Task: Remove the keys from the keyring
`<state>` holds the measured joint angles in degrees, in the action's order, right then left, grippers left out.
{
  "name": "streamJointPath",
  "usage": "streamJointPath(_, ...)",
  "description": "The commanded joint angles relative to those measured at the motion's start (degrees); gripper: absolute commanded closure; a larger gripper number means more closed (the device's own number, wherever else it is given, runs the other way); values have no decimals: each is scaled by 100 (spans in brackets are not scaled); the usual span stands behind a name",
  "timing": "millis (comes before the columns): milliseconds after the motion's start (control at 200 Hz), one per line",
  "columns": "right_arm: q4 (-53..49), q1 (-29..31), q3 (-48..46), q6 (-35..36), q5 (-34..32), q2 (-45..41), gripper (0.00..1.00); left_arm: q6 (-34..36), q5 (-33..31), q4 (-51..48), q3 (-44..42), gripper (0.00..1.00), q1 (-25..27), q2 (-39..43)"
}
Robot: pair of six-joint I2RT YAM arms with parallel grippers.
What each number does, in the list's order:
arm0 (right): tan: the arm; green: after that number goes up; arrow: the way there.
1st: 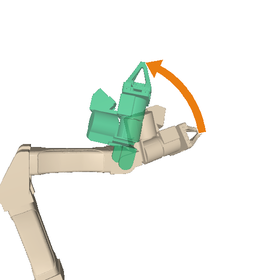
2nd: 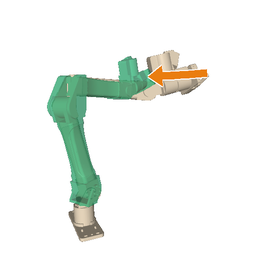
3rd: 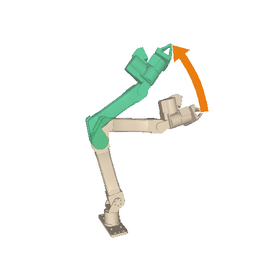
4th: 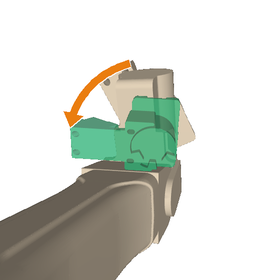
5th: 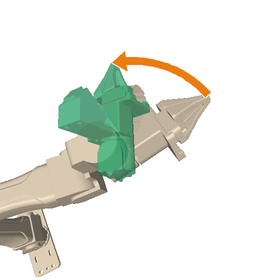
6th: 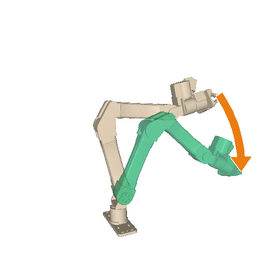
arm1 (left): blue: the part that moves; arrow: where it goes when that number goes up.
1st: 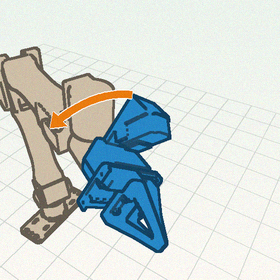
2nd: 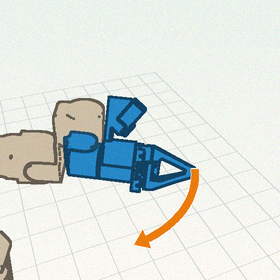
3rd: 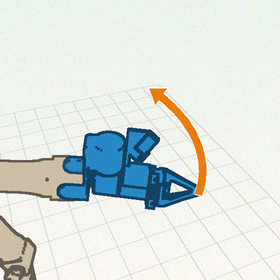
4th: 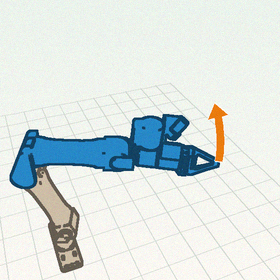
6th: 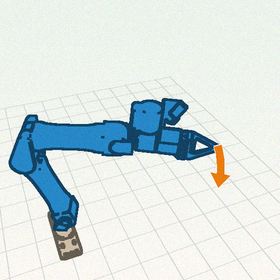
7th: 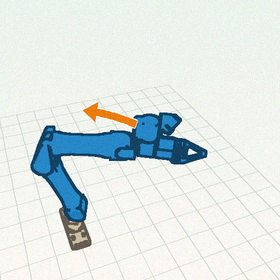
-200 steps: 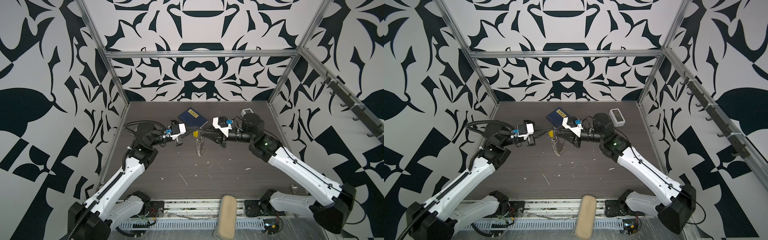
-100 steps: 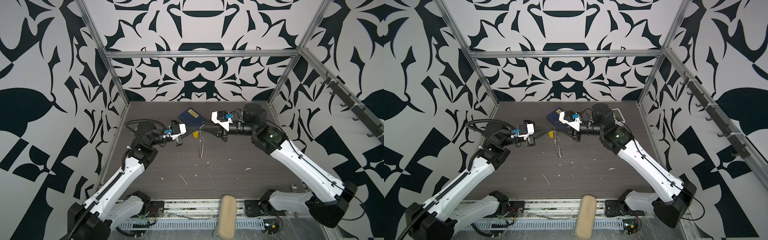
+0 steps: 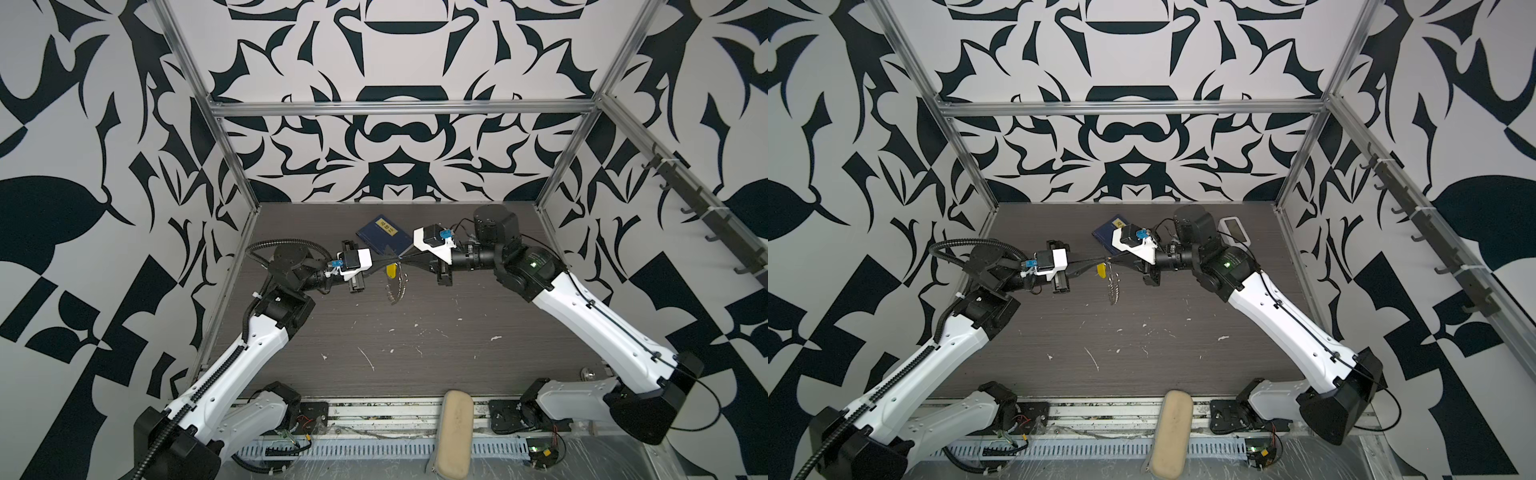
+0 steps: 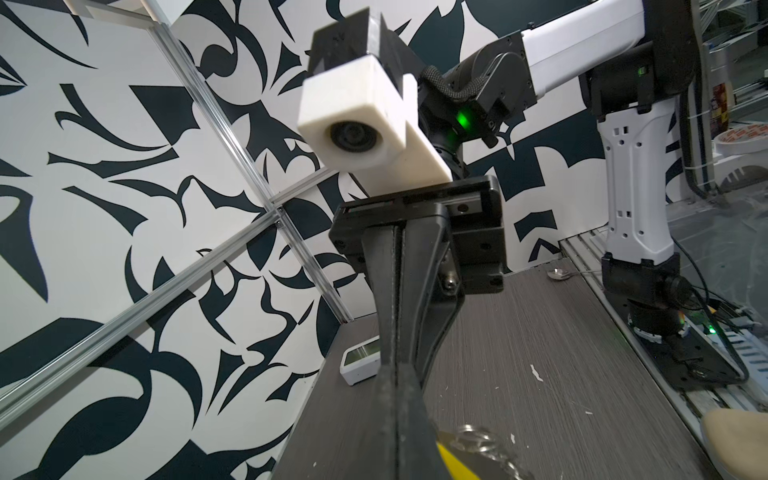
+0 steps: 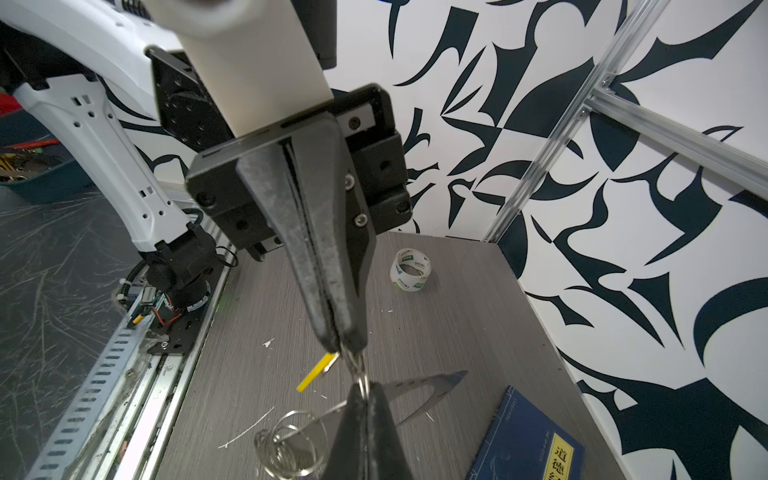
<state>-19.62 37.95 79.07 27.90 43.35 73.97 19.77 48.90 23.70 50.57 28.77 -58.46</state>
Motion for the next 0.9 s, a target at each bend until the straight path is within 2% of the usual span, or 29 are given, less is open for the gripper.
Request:
streamJointPath(0, 238, 12, 227, -13, 175, -140, 100, 18, -25, -14, 190, 100, -21, 124)
streamJointPath(90, 769, -30, -69, -283, 251, -338, 100, 14, -63, -10, 158, 100, -58, 148)
streamJointPath(230, 1948, -215, -587, -1144, 720, -605, 100, -185, -64, 208, 80, 100, -139, 151)
streamJointPath(460, 3542, -417, -1032, -2301, 1020, -828, 100, -635, -21, 779, -15, 100, -223, 76)
streamJointPath(645, 4837, -440, -1349, -3225, 1067, -766, 100, -991, 15, 1317, -89, 100, -221, -106)
streamJointPath(895, 7528, -459, -1932, -5062, 796, -435, 100, -1000, 10, 1346, -137, 100, -223, -110)
